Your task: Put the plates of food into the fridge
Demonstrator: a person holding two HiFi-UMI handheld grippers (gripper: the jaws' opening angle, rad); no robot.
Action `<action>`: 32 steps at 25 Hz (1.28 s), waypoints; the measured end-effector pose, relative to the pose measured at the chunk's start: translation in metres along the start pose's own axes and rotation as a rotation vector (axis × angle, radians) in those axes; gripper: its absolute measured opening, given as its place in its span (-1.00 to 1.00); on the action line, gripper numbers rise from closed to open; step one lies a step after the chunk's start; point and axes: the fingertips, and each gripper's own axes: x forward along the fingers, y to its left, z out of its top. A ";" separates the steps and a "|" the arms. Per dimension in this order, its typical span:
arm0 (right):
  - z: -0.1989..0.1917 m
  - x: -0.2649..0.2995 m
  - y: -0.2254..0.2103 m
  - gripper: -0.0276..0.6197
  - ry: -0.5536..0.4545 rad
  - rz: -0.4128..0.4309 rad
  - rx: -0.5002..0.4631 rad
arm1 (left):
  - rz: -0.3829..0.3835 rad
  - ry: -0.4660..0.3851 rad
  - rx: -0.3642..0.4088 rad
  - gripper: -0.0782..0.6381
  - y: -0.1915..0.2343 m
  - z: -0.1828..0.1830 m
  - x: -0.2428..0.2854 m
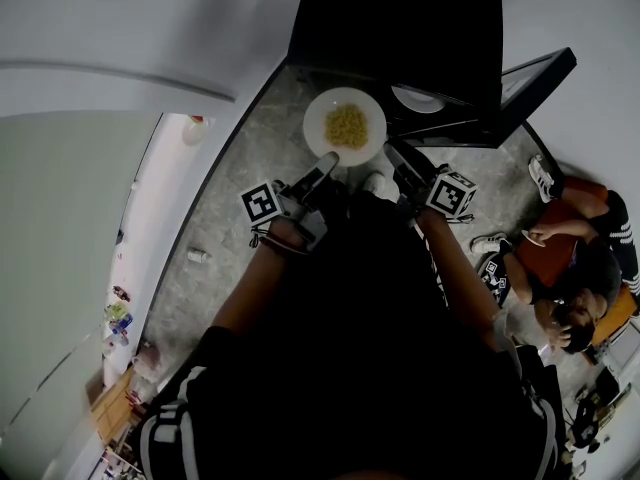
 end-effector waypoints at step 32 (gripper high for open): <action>-0.002 -0.023 -0.011 -0.64 -0.083 -0.091 0.012 | 0.000 0.047 -0.018 -0.64 0.061 0.025 0.025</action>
